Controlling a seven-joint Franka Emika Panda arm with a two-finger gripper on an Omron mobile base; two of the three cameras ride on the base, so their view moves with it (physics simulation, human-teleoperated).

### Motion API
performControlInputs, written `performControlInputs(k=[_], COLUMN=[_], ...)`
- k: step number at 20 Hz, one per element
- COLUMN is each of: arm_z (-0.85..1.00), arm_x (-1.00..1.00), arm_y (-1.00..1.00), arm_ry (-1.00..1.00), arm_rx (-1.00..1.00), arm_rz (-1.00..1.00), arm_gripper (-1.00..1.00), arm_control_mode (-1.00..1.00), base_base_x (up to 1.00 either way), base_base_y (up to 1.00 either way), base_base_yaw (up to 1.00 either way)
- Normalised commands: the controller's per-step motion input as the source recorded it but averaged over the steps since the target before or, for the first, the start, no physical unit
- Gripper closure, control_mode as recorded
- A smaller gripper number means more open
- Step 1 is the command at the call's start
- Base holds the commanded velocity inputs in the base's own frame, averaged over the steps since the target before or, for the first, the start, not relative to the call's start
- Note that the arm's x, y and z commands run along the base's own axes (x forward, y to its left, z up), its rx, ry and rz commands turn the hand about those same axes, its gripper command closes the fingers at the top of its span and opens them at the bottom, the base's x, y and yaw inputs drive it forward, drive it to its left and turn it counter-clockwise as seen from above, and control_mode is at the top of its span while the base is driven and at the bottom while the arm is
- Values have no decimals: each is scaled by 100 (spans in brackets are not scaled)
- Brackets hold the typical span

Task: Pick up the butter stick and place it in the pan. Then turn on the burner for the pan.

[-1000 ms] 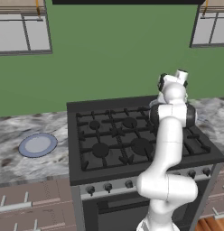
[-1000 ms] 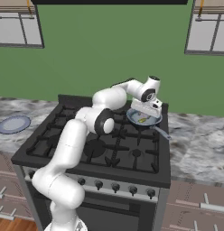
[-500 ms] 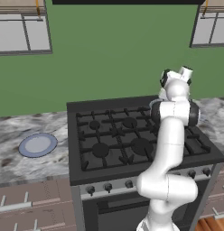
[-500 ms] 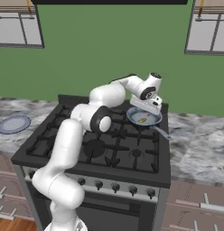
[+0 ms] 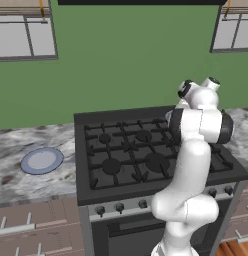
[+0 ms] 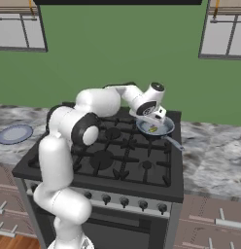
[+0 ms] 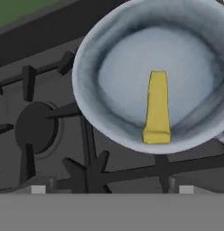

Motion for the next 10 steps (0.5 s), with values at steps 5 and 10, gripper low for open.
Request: performControlInputs(k=[5,10], arm_z=[43,46], arm_x=[-79,-56], arm_y=[19,4], arm_ry=[-22,-14], arm_rx=[-3,-2], arm_rz=[0,0], arm_gripper=[-100,-100], arm_control_mode=[-100,-100], base_base_x=[0,0], base_base_y=[0,0], base_base_yaw=[0,0])
